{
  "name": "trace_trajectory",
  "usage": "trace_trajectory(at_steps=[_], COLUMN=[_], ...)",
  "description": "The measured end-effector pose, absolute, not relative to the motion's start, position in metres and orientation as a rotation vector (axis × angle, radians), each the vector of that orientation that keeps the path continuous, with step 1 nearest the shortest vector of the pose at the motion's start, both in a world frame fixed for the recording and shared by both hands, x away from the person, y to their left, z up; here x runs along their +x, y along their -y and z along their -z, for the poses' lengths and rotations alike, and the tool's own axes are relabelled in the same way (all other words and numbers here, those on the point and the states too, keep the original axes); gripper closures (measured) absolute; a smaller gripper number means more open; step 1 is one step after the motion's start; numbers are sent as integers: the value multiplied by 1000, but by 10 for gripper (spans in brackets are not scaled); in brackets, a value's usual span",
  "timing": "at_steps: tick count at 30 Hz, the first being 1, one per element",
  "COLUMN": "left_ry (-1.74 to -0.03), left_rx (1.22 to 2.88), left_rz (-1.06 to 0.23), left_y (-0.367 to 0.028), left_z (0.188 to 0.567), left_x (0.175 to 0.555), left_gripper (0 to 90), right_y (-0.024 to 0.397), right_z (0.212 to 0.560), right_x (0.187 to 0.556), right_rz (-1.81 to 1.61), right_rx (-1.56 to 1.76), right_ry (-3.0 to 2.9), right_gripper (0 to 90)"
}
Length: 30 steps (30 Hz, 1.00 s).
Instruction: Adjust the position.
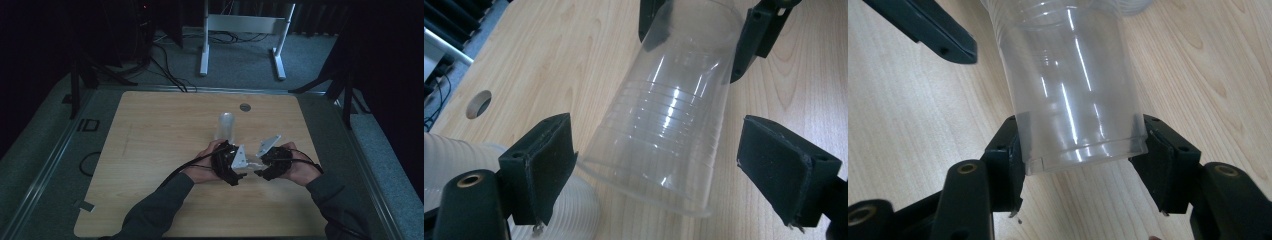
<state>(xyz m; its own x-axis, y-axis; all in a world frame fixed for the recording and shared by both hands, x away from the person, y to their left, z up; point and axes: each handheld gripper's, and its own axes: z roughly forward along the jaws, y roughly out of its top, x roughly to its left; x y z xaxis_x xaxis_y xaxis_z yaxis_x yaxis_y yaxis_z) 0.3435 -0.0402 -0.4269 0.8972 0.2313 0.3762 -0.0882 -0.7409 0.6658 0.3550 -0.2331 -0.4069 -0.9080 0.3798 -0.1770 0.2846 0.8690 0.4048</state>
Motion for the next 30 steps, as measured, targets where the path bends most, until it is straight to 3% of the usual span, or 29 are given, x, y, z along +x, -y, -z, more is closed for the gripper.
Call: trace_trajectory(at_steps=[30], left_ry=[-242], left_rx=[2243], left_rz=[-561], left_y=[32], left_z=[425], left_x=[351], left_gripper=[208], right_y=[267], right_z=[427], right_x=[349], right_rz=[-644], right_rx=[942], right_ry=[-2562], right_gripper=[421])
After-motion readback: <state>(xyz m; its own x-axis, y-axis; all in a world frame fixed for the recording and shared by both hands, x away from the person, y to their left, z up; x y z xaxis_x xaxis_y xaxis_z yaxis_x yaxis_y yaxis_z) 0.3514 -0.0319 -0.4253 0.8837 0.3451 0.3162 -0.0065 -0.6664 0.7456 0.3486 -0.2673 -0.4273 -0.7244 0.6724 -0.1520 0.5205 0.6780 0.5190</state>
